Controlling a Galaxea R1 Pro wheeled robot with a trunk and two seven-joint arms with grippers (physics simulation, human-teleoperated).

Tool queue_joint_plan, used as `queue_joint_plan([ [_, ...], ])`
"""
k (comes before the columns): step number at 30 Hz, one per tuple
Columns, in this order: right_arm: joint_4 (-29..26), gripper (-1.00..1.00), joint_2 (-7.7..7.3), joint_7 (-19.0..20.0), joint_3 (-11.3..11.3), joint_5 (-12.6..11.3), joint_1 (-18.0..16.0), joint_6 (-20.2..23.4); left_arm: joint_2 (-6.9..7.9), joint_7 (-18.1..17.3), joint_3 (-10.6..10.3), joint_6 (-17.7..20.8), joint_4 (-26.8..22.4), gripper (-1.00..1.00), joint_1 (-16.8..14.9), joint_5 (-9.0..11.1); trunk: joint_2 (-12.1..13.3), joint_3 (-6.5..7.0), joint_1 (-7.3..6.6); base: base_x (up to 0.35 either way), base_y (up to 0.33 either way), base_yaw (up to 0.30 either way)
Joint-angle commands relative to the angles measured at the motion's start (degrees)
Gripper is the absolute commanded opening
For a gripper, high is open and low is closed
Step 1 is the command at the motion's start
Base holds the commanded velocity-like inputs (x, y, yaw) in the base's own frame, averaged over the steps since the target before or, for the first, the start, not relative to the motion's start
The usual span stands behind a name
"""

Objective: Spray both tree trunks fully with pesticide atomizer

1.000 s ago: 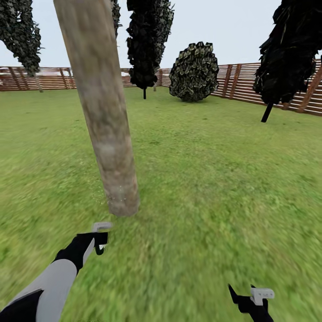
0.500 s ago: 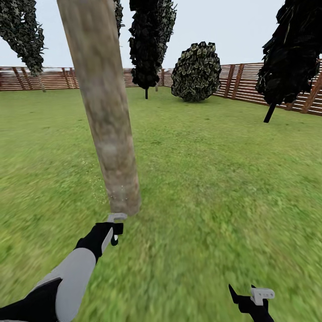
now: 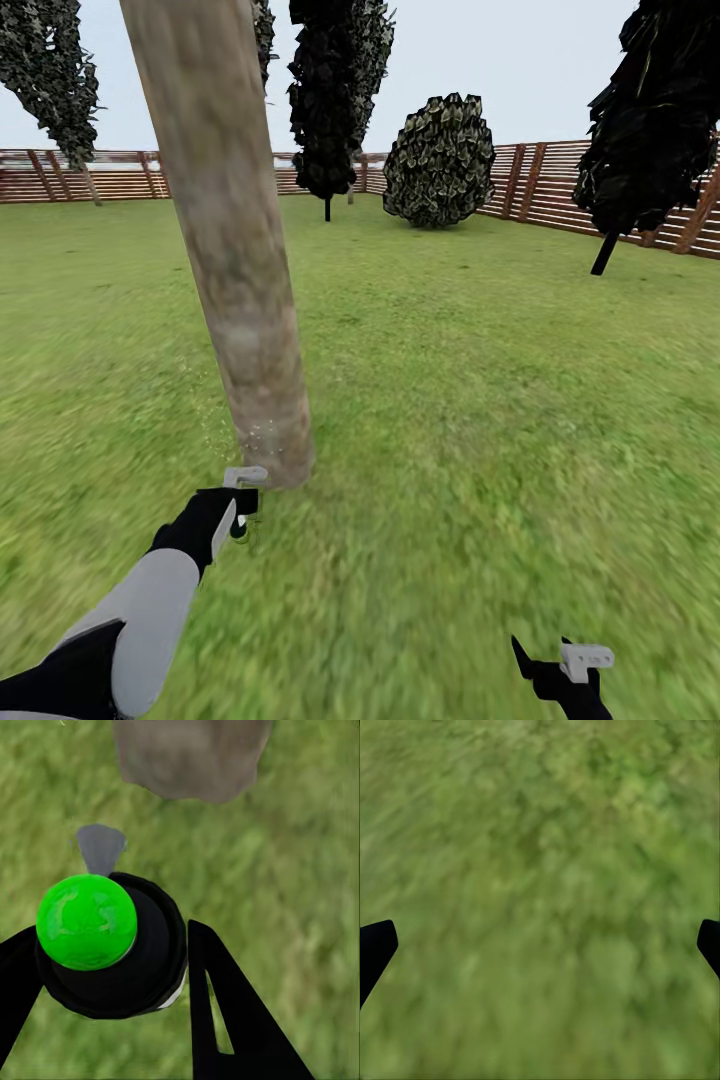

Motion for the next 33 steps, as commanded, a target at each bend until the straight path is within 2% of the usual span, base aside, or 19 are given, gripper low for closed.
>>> queue_joint_plan([
  [1, 0.0, 1.0, 0.0, -0.04, 0.0, 0.0, 0.0, 0.0, 0.24, -0.07, 0.03, 1.34, -1.55, -1.0, 0.05, 0.24, 0.0, -0.01, 0.0, 0.01, 0.0, 0.0],
  [4, 0.0, 1.0, -0.02, -0.03, 0.0, 0.0, 0.0, 0.0, 0.78, -0.18, -0.03, 4.9, -5.21, -1.0, 0.23, 0.22, 0.0, -0.01, 0.0, 0.003, 0.0, 0.0],
  [7, 0.0, 1.0, -0.01, -0.01, 0.0, 0.0, 0.0, 0.0, 0.26, -0.2, -0.04, 5.93, -7.31, -1.0, 0.55, 0.19, 0.0, -0.01, 0.0, 0.0, 0.0, 0.0],
  [10, 0.0, 1.0, 0.01, 0.0, 0.0, 0.0, -0.01, 0.0, -3.18, -0.2, -0.86, 6.12, -7.66, -1.0, -0.04, 0.21, 0.0, -0.01, 0.0, 0.0, 0.0, 0.0],
  [12, 0.0, 1.0, -0.02, -0.01, 0.0, 0.0, -0.01, 0.0, -3.71, -0.35, -1.87, 7.17, -7.75, -1.0, -0.09, 0.34, 0.0, -0.01, 0.0, 0.0, 0.0, 0.0],
  [14, 0.0, 1.0, -0.03, -0.01, 0.0, 0.0, 0.0, 0.0, -3.43, -0.5, -2.07, 8.31, -7.8, -1.0, -0.1, 0.4, 0.0, -0.01, 0.0, 0.0, 0.0, 0.0],
  [20, 0.0, 1.0, -0.02, -0.02, 0.0, 0.0, 0.0, 0.0, -0.23, -0.58, -2.23, 12.08, -12.89, -1.0, 0.04, 0.39, 0.0, -0.01, 0.0, 0.0, 0.0, 0.0],
  [23, 0.0, 1.0, -0.03, -0.04, 0.0, 0.0, 0.0, 0.0, -0.87, -0.56, -2.7, 12.71, -14.05, -1.0, 0.04, 0.34, 0.0, -0.01, 0.0, -0.12, 0.023, 0.0],
  [25, 0.0, 1.0, -0.03, -0.04, 0.0, 0.0, -0.01, 0.0, -2.19, -0.51, -4.68, 12.79, -14.36, -1.0, -0.09, 0.36, 0.0, -0.01, 0.0, -0.243, 0.045, 0.0],
  [27, 0.0, 1.0, -0.01, -0.04, 0.0, 0.0, -0.02, 0.0, -2.96, -0.48, -5.54, 12.83, -15.34, -1.0, -0.28, 0.39, 0.0, -0.01, 0.0, -0.078, 0.011, 0.0],
  [30, 0.0, 1.0, -0.01, -0.05, 0.0, 0.0, 0.0, 0.0, -2.83, -0.52, -5.82, 13.37, -17.23, -1.0, -0.45, 0.38, 0.0, -0.01, 0.0, -0.017, 0.002, 0.0],
  [33, 0.0, 1.0, -0.03, -0.04, 0.0, 0.0, 0.0, 0.0, -2.13, -0.55, -5.54, 16.61, -17.7, -1.0, -1.81, 0.41, 0.0, -0.01, 0.0, -0.001, 0.0, 0.0],
])
